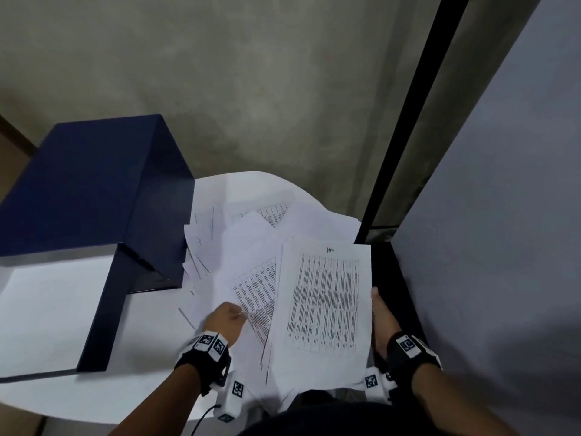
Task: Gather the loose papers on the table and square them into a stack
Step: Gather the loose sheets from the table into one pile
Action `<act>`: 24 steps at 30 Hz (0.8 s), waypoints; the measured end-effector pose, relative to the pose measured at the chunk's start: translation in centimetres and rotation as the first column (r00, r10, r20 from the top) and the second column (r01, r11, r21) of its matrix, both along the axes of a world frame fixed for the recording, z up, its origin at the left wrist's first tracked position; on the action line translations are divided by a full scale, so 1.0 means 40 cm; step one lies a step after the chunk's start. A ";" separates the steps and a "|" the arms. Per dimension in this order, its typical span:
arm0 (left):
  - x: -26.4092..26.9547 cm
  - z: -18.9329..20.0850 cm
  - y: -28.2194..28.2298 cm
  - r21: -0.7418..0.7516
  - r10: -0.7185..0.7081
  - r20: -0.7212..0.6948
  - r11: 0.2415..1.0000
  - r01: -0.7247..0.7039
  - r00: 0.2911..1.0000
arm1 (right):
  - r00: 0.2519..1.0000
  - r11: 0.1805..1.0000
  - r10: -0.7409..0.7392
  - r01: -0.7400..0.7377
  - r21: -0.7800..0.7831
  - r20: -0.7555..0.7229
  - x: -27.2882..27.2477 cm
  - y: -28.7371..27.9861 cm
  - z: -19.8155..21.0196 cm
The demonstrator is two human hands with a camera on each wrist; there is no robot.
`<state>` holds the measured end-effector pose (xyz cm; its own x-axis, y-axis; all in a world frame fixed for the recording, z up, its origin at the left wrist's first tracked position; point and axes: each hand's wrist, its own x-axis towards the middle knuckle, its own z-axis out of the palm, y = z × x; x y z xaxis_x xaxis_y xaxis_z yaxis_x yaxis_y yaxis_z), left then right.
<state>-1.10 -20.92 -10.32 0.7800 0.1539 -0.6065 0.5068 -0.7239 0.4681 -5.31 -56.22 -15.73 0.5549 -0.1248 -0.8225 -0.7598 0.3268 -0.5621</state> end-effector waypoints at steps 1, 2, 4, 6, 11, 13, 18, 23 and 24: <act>-0.002 -0.012 0.021 0.042 0.020 -0.014 0.999 -0.019 1.000 | 1.000 0.999 0.016 -0.015 -0.028 0.026 0.001 0.009 0.014; -0.004 -0.021 0.037 0.078 0.056 -0.025 0.995 -0.054 0.998 | 0.997 0.994 0.057 -0.051 -0.100 0.058 0.000 0.013 0.011; -0.012 -0.031 0.062 0.140 0.138 -0.032 0.981 -0.132 0.990 | 0.981 0.957 0.172 -0.144 -0.253 0.093 -0.005 0.019 -0.002; -0.017 -0.038 0.073 0.152 0.206 -0.071 0.969 -0.193 0.976 | 0.969 0.916 0.240 -0.204 -0.346 0.064 -0.005 0.015 -0.032; 0.004 -0.175 0.115 -0.112 0.288 -0.131 0.946 -0.303 0.949 | 0.956 0.883 0.284 -0.234 -0.407 0.066 -0.002 0.041 -0.018; 0.005 -0.161 0.104 -0.154 0.323 -0.127 0.927 -0.341 0.938 | 0.950 0.878 0.302 -0.245 -0.412 0.078 0.002 0.047 -0.015; 0.002 -0.051 0.054 -0.163 0.251 -0.054 0.953 -0.256 0.967 | 0.932 0.844 0.355 -0.287 -0.452 0.073 0.004 0.046 -0.026; -0.004 -0.008 0.038 -0.068 0.328 0.120 0.944 -0.322 0.937 | 0.919 0.829 0.387 -0.310 -0.466 0.078 0.004 0.050 -0.011; -0.005 0.007 0.034 -0.059 0.358 0.159 0.934 -0.353 0.920 | 0.914 0.824 0.398 -0.320 -0.468 0.075 0.006 0.050 -0.006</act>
<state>-1.30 -19.55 -10.05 0.7660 0.4242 -0.4830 0.6428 -0.4954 0.5843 -5.06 -54.24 -15.96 0.7512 -0.2141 -0.6244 -0.6600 -0.2601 -0.7048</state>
